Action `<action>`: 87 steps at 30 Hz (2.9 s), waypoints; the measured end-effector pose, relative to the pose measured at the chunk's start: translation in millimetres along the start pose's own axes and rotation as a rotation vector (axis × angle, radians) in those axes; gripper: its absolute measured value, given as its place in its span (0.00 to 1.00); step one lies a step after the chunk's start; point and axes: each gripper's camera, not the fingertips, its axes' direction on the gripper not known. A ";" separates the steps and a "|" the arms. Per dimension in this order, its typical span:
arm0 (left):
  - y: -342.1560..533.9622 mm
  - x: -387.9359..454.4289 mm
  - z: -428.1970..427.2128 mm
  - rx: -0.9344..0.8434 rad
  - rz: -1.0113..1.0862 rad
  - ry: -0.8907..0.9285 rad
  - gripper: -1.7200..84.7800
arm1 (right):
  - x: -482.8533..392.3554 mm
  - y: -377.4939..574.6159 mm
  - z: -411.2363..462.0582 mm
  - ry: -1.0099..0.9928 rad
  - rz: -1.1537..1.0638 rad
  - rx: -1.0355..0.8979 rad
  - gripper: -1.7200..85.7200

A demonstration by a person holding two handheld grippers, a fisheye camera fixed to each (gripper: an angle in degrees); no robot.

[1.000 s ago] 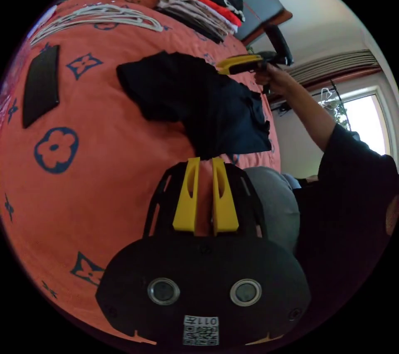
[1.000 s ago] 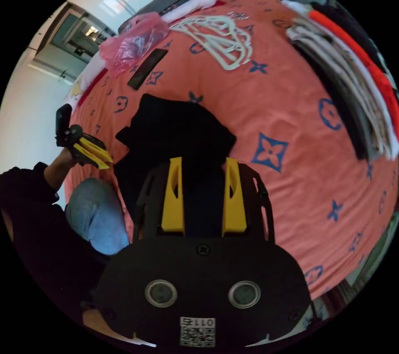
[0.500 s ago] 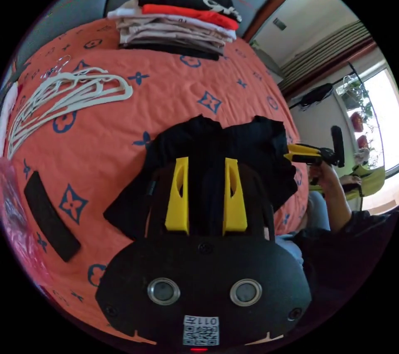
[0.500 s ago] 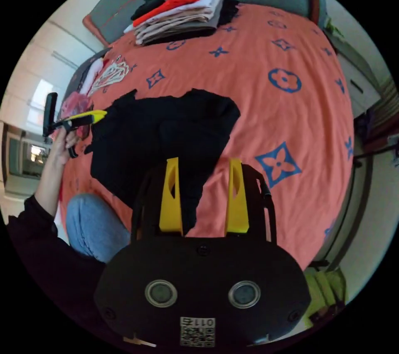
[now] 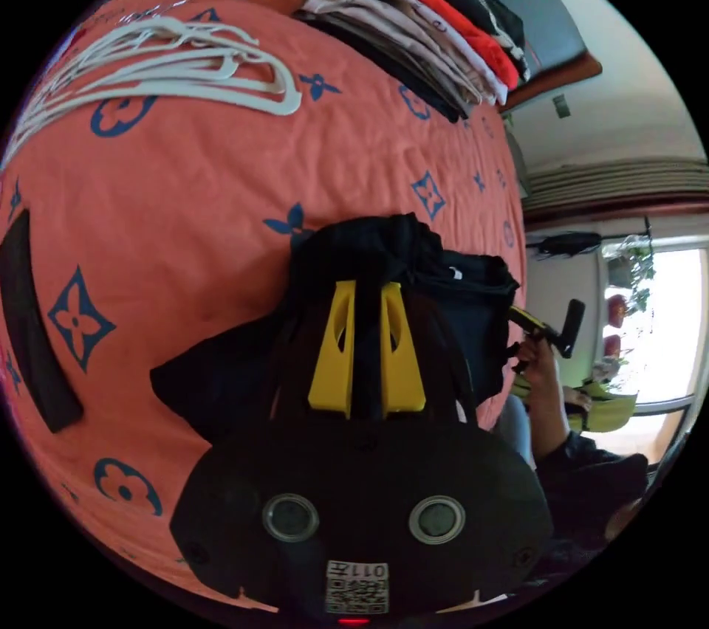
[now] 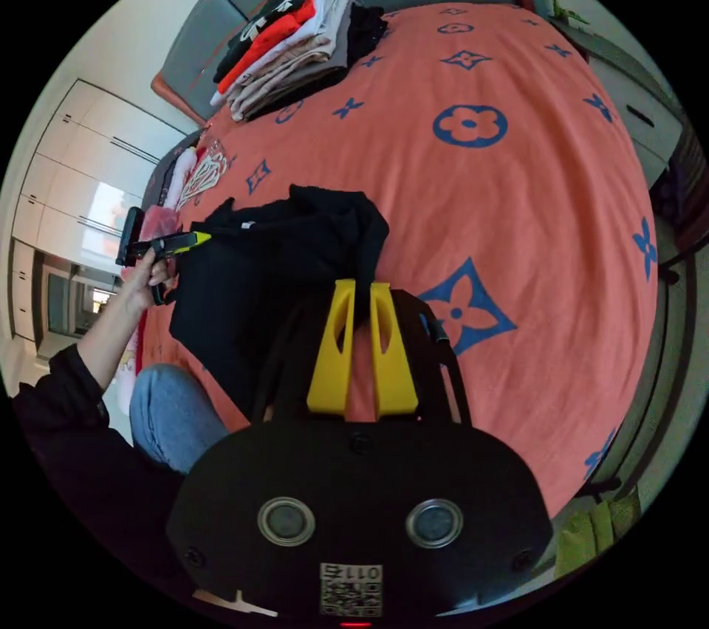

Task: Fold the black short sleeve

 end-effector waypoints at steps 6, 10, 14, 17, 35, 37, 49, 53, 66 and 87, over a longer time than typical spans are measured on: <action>2.1 -15.0 -62.7 0.261 -0.095 0.339 0.04 | 1.3 58.1 -45.9 0.020 0.048 0.162 0.10; 3.6 18.3 -94.3 0.279 0.033 0.250 0.03 | -43.6 78.4 -56.6 0.021 -0.173 0.191 0.04; 12.7 91.0 -53.2 -0.083 0.299 0.251 0.02 | -87.4 76.7 -16.9 -0.081 -0.360 -0.068 0.03; 26.0 108.6 -27.5 -0.149 0.244 0.036 0.02 | -112.9 99.7 13.4 0.011 -0.448 -0.227 0.02; -28.6 331.0 8.8 -0.106 0.429 0.367 0.02 | -136.1 257.1 -20.3 0.232 -0.183 0.129 0.02; -43.6 352.8 41.7 -0.184 0.411 0.300 0.02 | -144.6 268.6 -14.4 0.237 -0.200 0.070 0.02; -67.2 415.7 43.0 -0.094 0.506 0.141 0.03 | -190.5 321.7 -73.0 0.242 -0.269 0.190 0.02; -77.1 451.8 74.9 -0.294 0.572 0.118 0.05 | -207.2 298.1 -51.8 0.271 -0.267 0.147 0.03; -103.0 430.1 125.5 -0.475 0.399 -0.075 0.02 | -300.2 313.5 -16.5 0.577 -0.567 0.067 0.03; 112.4 177.6 -40.5 -0.056 0.404 0.456 0.03 | -407.1 218.1 -139.7 0.351 -0.519 0.282 0.05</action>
